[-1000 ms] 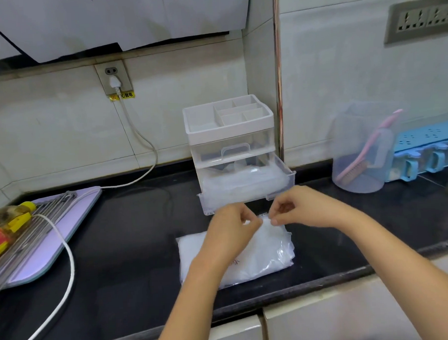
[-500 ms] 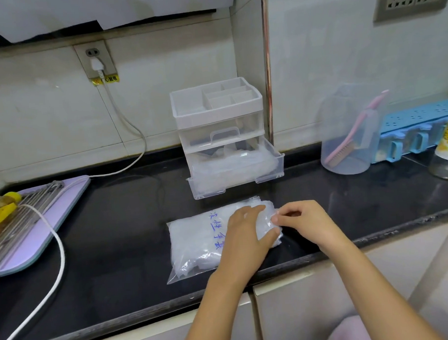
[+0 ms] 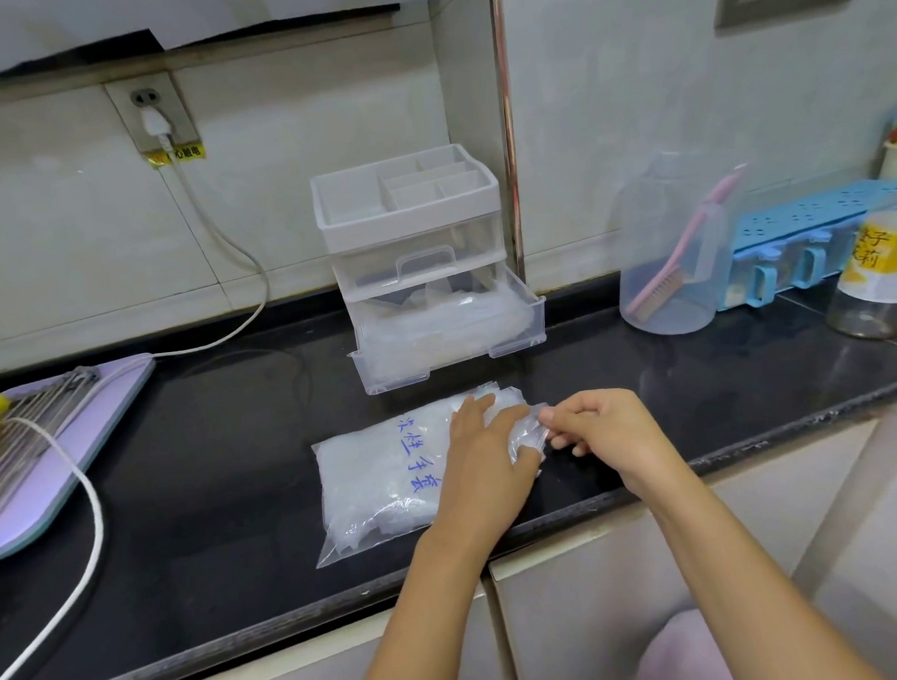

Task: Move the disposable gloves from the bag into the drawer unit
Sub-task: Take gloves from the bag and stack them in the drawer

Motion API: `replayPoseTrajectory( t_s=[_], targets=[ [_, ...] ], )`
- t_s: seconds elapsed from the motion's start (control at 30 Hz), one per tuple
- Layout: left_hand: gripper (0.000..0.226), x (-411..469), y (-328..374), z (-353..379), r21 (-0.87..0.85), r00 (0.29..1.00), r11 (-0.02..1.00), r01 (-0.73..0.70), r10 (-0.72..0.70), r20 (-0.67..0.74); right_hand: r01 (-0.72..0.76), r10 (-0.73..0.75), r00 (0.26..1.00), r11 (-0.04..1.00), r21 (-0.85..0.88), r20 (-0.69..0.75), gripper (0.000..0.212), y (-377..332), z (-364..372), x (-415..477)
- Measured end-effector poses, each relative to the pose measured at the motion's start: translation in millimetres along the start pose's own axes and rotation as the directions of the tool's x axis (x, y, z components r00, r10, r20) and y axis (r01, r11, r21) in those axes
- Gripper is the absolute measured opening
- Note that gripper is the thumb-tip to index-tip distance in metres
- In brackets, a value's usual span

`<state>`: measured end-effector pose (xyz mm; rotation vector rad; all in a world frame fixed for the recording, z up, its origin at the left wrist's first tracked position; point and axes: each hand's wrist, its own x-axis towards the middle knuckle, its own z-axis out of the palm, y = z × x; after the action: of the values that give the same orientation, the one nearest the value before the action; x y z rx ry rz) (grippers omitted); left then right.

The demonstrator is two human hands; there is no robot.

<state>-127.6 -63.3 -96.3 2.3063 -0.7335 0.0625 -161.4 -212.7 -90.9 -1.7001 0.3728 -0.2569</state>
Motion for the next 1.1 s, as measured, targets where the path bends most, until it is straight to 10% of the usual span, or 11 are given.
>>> replayPoseTrajectory(
  t_s=[0.33,0.57,0.73,0.93,1.1],
  targets=[
    [0.046,-3,-4,-2,0.035,0.999,0.999,0.025,-0.027,0.035,0.056,-0.004,0.989,0.94,0.337,-0.151,0.016,-14,-42,0],
    [0.057,4,16,-24,-0.152,1.0,0.988,-0.012,0.016,0.026,0.276,-0.311,0.95,0.846,0.456,0.001,0.012,-75,-80,-14],
    [0.092,20,53,-65,-0.374,0.995,0.924,-0.078,0.094,0.025,0.371,-0.431,0.849,0.898,0.236,0.306,0.019,-122,-81,-10],
    [0.006,38,64,-84,-0.53,0.981,0.836,-0.139,0.19,0.042,0.496,-0.449,0.807,0.868,-0.027,0.382,0.014,-159,-77,-8],
    [0.016,38,64,-98,-0.602,0.984,0.793,-0.088,0.164,0.072,0.349,-0.251,0.899,0.906,-0.24,0.358,0.022,-151,-87,4]
  ],
)
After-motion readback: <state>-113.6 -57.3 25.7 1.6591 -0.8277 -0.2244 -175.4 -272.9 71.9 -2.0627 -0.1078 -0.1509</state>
